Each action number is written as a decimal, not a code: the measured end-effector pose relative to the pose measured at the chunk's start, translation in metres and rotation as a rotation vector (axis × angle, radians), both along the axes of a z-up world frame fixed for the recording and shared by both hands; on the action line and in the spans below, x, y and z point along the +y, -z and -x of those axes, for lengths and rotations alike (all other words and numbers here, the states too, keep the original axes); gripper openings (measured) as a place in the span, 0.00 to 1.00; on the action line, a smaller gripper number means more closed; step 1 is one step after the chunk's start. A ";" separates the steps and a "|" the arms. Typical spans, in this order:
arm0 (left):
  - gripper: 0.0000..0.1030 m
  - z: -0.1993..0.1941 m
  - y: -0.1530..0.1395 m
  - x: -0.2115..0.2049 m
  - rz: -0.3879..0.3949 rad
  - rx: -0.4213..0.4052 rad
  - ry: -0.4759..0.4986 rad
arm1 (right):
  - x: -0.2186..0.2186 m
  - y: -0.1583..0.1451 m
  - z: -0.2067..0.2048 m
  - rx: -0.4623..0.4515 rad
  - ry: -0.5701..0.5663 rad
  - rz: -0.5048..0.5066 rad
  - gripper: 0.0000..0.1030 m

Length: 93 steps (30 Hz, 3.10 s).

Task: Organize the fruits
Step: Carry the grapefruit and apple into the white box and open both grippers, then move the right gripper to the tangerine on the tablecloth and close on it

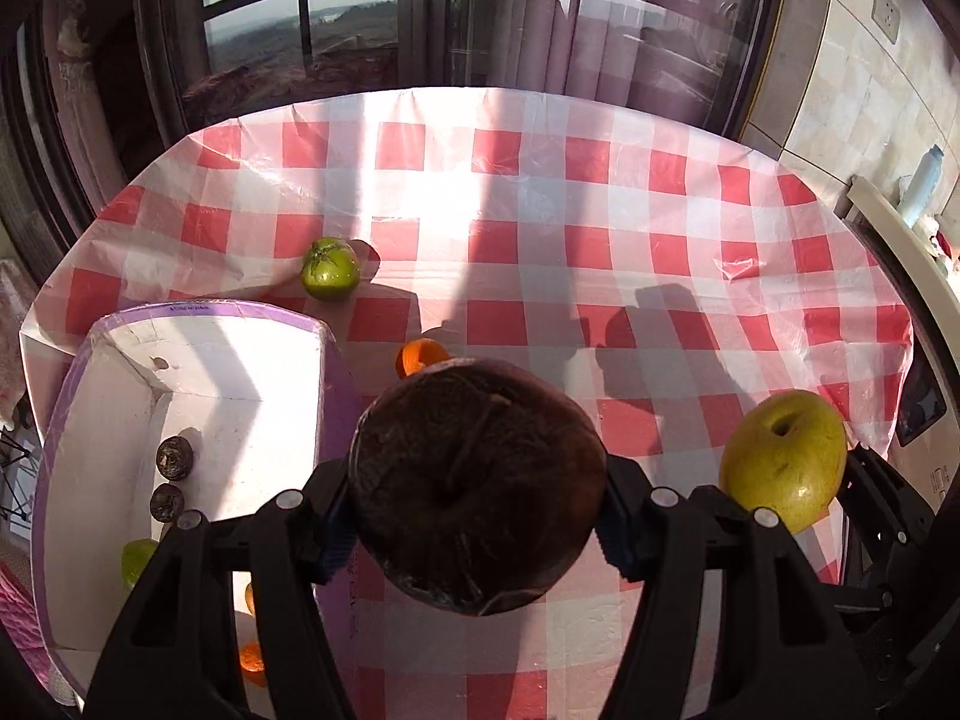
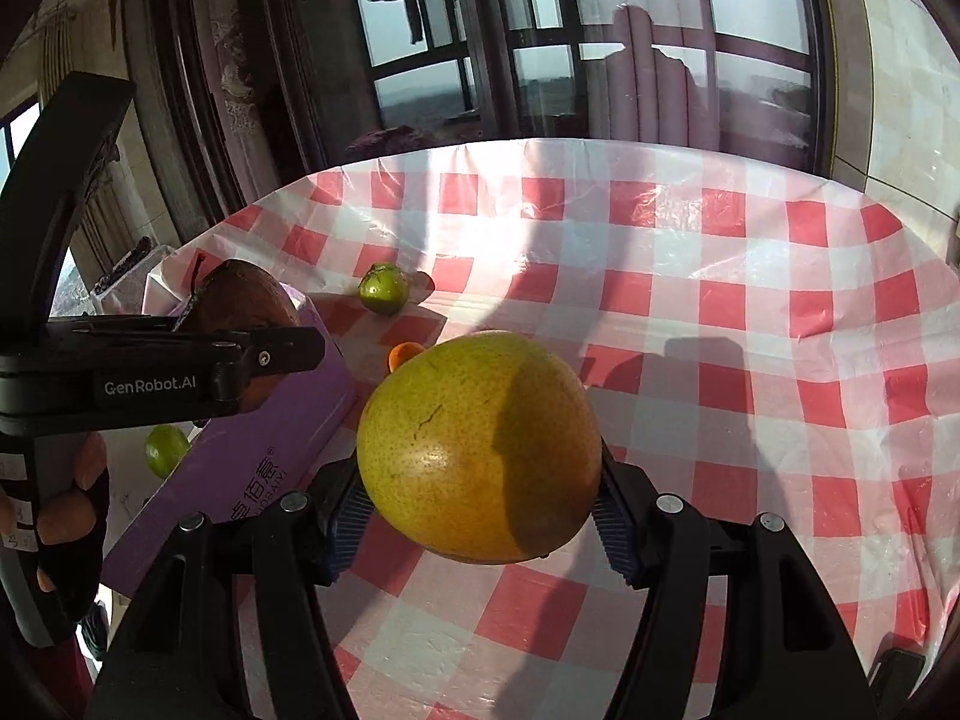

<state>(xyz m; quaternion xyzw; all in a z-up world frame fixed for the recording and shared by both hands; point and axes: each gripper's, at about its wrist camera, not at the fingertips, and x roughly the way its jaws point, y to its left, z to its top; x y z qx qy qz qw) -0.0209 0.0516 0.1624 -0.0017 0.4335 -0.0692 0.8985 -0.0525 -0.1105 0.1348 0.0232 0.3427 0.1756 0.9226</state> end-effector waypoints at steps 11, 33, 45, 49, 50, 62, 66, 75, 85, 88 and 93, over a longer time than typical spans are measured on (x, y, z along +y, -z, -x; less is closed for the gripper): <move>0.61 -0.007 -0.006 0.156 -0.040 0.044 -0.139 | 0.163 -0.028 0.014 -0.047 -0.369 0.041 0.61; 0.61 -0.118 0.134 0.199 -0.081 0.362 -0.034 | 0.296 0.090 -0.032 0.140 -0.618 0.895 0.61; 0.62 -0.119 0.149 0.196 -0.132 0.383 -0.023 | 0.301 0.104 -0.018 0.141 -0.743 0.965 0.46; 0.63 -0.118 0.149 0.194 -0.139 0.380 -0.019 | 0.298 0.100 -0.012 0.127 -0.750 0.939 0.51; 0.63 -0.118 0.149 0.195 -0.136 0.376 -0.022 | 0.297 0.097 -0.009 0.121 -0.756 0.924 0.56; 0.95 -0.091 0.117 0.202 -0.214 0.188 -0.042 | 0.179 0.004 -0.002 -0.167 -0.592 0.321 0.80; 0.98 -0.081 0.105 0.197 -0.246 0.113 -0.025 | 0.125 -0.004 -0.022 -0.145 -0.474 0.147 0.83; 0.98 -0.072 0.080 0.173 -0.268 0.022 -0.074 | 0.058 0.039 -0.071 -0.038 -0.231 0.127 0.85; 0.98 -0.058 0.048 0.144 -0.323 -0.071 -0.057 | 0.053 0.108 -0.115 0.132 -0.154 0.116 0.85; 0.98 -0.057 0.045 0.134 -0.345 -0.083 -0.036 | 0.065 0.115 -0.127 0.150 -0.170 0.122 0.85; 0.98 -0.060 0.046 0.122 -0.360 -0.088 -0.012 | 0.087 0.120 -0.143 0.160 -0.181 0.121 0.85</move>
